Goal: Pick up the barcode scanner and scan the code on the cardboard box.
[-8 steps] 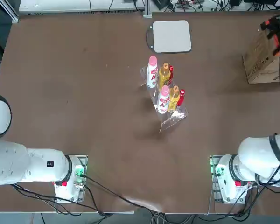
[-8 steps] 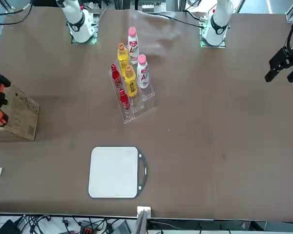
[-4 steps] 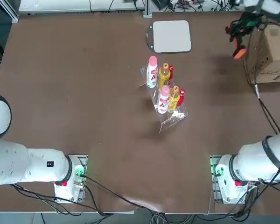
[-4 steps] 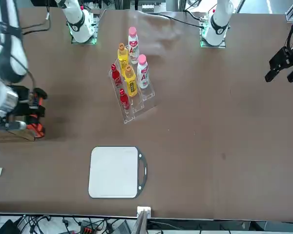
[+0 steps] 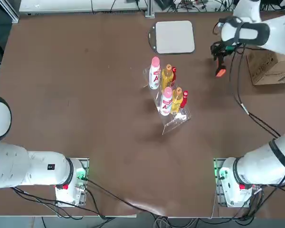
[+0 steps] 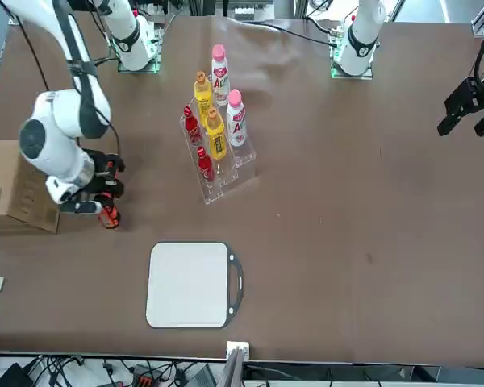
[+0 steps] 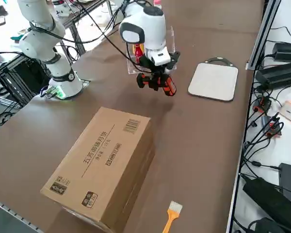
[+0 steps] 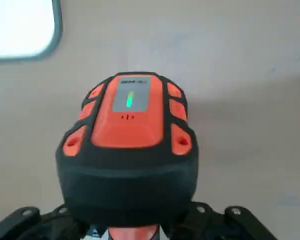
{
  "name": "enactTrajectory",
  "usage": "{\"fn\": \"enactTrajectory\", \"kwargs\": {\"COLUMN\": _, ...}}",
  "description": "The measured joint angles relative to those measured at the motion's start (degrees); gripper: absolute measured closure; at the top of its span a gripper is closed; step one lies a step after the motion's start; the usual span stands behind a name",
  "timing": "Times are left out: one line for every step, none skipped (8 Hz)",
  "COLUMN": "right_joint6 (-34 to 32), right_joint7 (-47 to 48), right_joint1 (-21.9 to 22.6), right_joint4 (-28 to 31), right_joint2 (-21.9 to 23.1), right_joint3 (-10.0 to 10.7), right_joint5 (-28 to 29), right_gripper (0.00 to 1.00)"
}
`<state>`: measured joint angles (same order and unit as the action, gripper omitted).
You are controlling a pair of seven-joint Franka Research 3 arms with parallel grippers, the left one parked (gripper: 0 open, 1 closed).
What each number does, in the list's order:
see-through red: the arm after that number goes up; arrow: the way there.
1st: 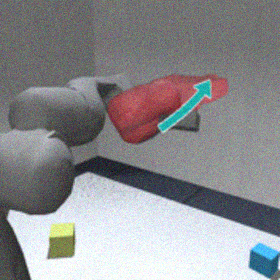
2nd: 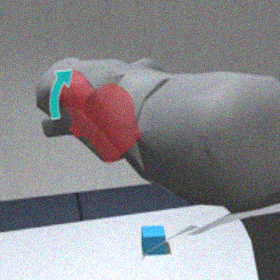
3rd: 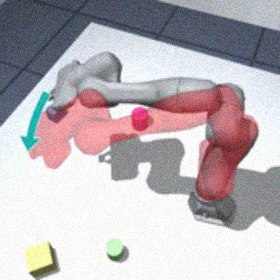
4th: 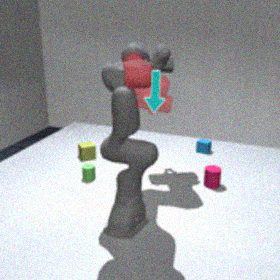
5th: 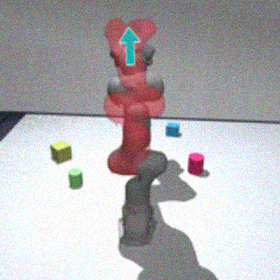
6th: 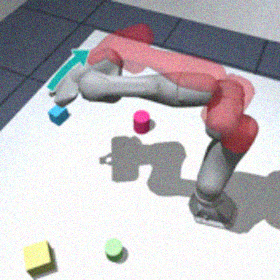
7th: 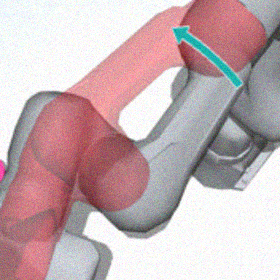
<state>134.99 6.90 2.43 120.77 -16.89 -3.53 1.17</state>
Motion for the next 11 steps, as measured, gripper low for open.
{"fn": "enactTrajectory", "kwargs": {"right_joint6": 1.8, "right_joint7": 0.7, "right_joint1": 0.7, "right_joint4": 0.9, "right_joint2": -1.8, "right_joint3": 0.0, "right_joint5": 0.0, "right_gripper": 0.61}}
{"fn": "enactTrajectory", "kwargs": {"right_joint6": 3.8, "right_joint7": 0.9, "right_joint1": 0.9, "right_joint4": 1.2, "right_joint2": -3.9, "right_joint3": 0.1, "right_joint5": 0.0, "right_gripper": 0.61}}
{"fn": "enactTrajectory", "kwargs": {"right_joint6": 5.4, "right_joint7": 0.9, "right_joint1": 1.2, "right_joint4": 1.5, "right_joint2": -5.5, "right_joint3": 0.1, "right_joint5": 0.0, "right_gripper": 0.61}}
{"fn": "enactTrajectory", "kwargs": {"right_joint6": 6.7, "right_joint7": 0.9, "right_joint1": 1.6, "right_joint4": 1.7, "right_joint2": -6.8, "right_joint3": 0.1, "right_joint5": 0.0, "right_gripper": 0.61}}
{"fn": "enactTrajectory", "kwargs": {"right_joint6": 7.6, "right_joint7": 0.9, "right_joint1": 1.9, "right_joint4": 2.0, "right_joint2": -7.5, "right_joint3": 0.1, "right_joint5": 0.0, "right_gripper": 0.61}}
{"fn": "enactTrajectory", "kwargs": {"right_joint6": 7.9, "right_joint7": 0.9, "right_joint1": 2.1, "right_joint4": 2.1, "right_joint2": -7.5, "right_joint3": 0.2, "right_joint5": 0.0, "right_gripper": 0.61}}
{"fn": "enactTrajectory", "kwargs": {"right_joint6": 7.9, "right_joint7": 0.9, "right_joint1": 2.1, "right_joint4": 2.1, "right_joint2": -7.5, "right_joint3": 0.3, "right_joint5": 0.0, "right_gripper": 0.58}}
{"fn": "enactTrajectory", "kwargs": {"right_joint6": 8.0, "right_joint7": 0.9, "right_joint1": 2.1, "right_joint4": 2.1, "right_joint2": -7.3, "right_joint3": 0.3, "right_joint5": 0.0, "right_gripper": 0.44}}
{"fn": "enactTrajectory", "kwargs": {"right_joint6": 8.1, "right_joint7": 0.9, "right_joint1": 2.2, "right_joint4": 2.1, "right_joint2": -7.3, "right_joint3": 0.4, "right_joint5": 0.0, "right_gripper": 0.27}}
{"fn": "enactTrajectory", "kwargs": {"right_joint6": 8.2, "right_joint7": 0.9, "right_joint1": 2.2, "right_joint4": 2.0, "right_joint2": -7.1, "right_joint3": 0.4, "right_joint5": 0.0, "right_gripper": 0.06}}
{"fn": "enactTrajectory", "kwargs": {"right_joint6": 8.3, "right_joint7": 0.9, "right_joint1": 2.2, "right_joint4": 1.8, "right_joint2": -6.3, "right_joint3": 0.4, "right_joint5": 0.0, "right_gripper": 0.00}}
